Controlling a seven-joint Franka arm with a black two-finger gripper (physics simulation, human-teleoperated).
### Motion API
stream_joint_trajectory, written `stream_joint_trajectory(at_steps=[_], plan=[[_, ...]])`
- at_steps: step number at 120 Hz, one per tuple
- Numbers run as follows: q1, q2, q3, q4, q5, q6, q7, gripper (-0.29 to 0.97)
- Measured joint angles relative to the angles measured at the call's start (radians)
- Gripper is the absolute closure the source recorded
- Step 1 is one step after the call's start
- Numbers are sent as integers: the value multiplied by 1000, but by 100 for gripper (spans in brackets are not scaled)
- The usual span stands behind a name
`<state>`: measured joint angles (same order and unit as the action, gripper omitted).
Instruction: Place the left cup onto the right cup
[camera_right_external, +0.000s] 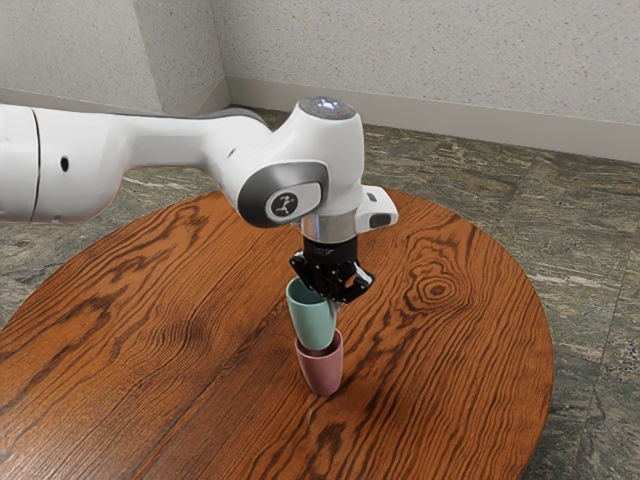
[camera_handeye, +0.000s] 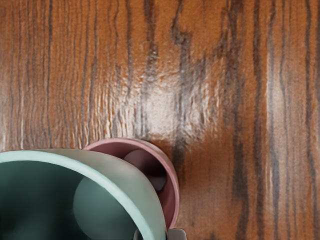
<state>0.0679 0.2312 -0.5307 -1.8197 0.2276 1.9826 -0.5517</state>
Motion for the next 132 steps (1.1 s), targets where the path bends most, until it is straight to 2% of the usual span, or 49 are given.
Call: stream_joint_trajectory(at_steps=[37,45,64,78,100,132], plan=[[0,10,0,-1,0,8,0,75],[0,12,0,-1,-1,10,0,67],[0,12,1,-1,-2,12,2,34],[0,12,2,-2,-2,13,2,20],[0,12,2,-2,-2,14,3,8],[0,12,2,-2,-2,14,4,2]])
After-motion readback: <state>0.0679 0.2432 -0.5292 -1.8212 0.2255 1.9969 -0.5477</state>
